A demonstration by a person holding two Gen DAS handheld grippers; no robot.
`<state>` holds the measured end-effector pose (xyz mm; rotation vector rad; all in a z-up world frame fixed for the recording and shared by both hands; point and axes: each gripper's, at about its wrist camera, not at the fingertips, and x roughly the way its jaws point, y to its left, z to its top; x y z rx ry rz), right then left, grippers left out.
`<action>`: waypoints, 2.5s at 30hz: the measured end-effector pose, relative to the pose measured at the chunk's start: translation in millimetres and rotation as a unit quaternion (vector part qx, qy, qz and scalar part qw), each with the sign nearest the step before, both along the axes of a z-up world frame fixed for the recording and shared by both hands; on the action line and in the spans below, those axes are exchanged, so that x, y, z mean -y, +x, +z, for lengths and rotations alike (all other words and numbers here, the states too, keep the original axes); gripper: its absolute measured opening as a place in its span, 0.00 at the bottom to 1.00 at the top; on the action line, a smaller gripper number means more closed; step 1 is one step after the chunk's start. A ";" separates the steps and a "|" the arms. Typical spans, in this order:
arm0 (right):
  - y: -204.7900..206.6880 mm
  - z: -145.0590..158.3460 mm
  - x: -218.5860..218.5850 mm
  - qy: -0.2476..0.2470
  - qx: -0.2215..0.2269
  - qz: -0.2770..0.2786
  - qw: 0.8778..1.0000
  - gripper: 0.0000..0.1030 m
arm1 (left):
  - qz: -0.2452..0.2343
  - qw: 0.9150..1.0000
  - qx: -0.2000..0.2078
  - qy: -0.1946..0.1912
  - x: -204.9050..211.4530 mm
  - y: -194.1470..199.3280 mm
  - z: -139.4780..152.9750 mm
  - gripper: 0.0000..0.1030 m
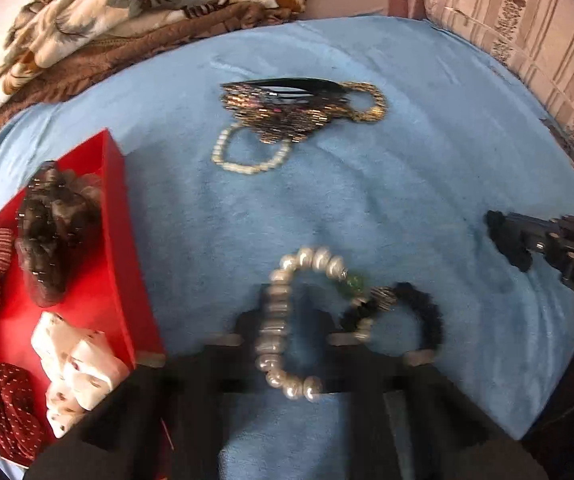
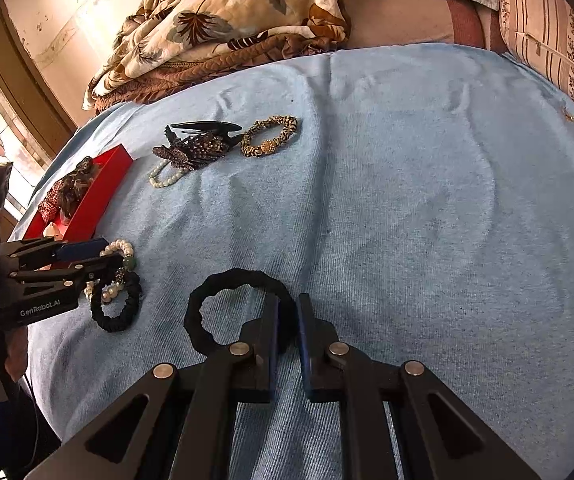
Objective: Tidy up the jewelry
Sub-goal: 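Carry the pearl bracelet into the tray and release it with the left tool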
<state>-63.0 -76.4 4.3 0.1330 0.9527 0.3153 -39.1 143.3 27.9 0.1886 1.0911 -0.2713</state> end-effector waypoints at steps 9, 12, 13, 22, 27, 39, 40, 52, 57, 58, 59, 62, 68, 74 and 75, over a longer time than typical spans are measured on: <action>-7.1 31.9 0.1 0.005 0.029 -0.007 1.000 0.09 | 0.032 0.997 0.046 -0.061 -11.7 -29.9 44.6 0.09; -9.2 49.2 -9.7 0.007 0.042 0.001 0.999 0.09 | 0.038 0.993 0.074 -0.079 -26.2 -42.4 70.8 0.09; -9.6 53.7 -14.2 0.007 0.045 0.005 0.999 0.09 | 0.041 0.992 0.082 -0.084 -31.5 -46.2 78.8 0.09; -0.2 84.8 -89.5 0.019 0.056 0.071 0.996 0.09 | 0.104 0.978 0.139 -0.111 -107.1 -59.3 126.2 0.09; 6.3 90.2 -158.1 0.007 0.061 0.125 0.990 0.09 | 0.138 0.977 0.132 -0.097 -147.9 -46.3 116.2 0.09; 49.4 59.8 -272.8 -0.015 0.018 0.181 0.983 0.09 | 0.251 0.958 0.078 -0.112 -246.8 -18.4 62.7 0.09; 53.5 55.4 -280.8 -0.015 0.011 0.183 0.983 0.09 | 0.260 0.957 0.074 -0.109 -252.4 -16.4 59.9 0.09; 64.4 24.4 -319.1 -0.035 -0.014 0.187 0.982 0.11 | 0.319 0.941 0.075 -0.087 -281.7 -15.9 47.1 0.10; 64.7 30.3 -312.3 -0.031 -0.010 0.178 0.983 0.13 | 0.322 0.935 0.117 -0.093 -278.3 -26.3 62.1 0.54; 64.6 32.4 -311.2 -0.029 -0.008 0.177 0.984 0.16 | 0.322 0.934 0.124 -0.091 -277.0 -28.4 65.8 0.54; 63.9 35.8 -307.6 -0.023 -0.006 0.174 0.984 0.21 | 0.321 0.934 0.127 -0.091 -275.9 -29.7 67.9 0.55; 60.6 46.0 -296.6 -0.011 -0.001 0.170 0.985 0.24 | 0.326 0.932 0.130 -0.092 -273.5 -34.0 70.4 0.55; 46.8 74.7 -240.0 0.007 0.029 0.148 0.989 0.24 | 0.338 0.927 0.130 -0.096 -269.7 -42.4 71.1 0.55; 48.4 65.7 -138.4 -0.048 0.021 0.067 0.996 0.30 | 0.284 0.942 0.154 -0.095 -230.0 -51.7 83.0 0.55; 49.2 61.3 -124.2 -0.052 0.013 0.054 0.997 0.30 | 0.275 0.944 0.155 -0.094 -222.3 -51.9 83.5 0.55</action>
